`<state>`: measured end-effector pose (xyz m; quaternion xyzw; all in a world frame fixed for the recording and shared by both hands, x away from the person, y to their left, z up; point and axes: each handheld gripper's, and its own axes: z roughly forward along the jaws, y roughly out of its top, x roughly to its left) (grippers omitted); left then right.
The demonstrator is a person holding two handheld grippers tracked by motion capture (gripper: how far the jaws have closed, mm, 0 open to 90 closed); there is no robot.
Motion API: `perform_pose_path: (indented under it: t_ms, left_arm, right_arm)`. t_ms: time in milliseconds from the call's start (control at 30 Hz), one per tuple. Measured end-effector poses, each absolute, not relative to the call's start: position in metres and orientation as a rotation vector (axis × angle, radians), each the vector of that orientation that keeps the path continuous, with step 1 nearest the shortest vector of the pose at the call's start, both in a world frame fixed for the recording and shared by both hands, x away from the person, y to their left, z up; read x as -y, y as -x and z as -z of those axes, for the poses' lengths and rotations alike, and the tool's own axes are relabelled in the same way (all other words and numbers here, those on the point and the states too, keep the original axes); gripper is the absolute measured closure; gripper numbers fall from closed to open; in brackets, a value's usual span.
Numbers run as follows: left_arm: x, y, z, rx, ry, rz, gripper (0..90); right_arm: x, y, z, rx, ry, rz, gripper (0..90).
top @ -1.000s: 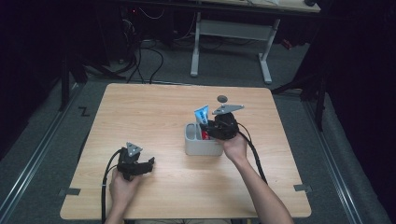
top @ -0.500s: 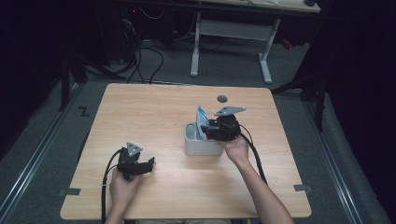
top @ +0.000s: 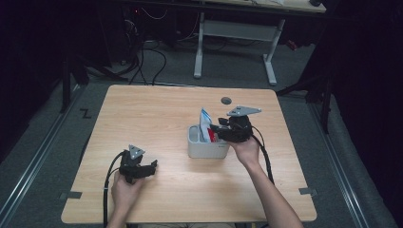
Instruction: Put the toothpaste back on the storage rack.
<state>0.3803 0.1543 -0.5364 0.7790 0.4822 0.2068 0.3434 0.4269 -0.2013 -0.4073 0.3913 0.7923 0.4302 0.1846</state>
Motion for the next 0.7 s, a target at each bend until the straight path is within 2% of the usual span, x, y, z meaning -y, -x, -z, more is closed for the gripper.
perform_pose_path:
  t_ms: [700]
  left_arm:
    - [-0.154,-0.380,0.536,-1.253,-2.024,-0.536,22.4]
  right_arm:
    - [0.223,-0.416,0.399,-2.176,-1.127,-1.240,51.2]
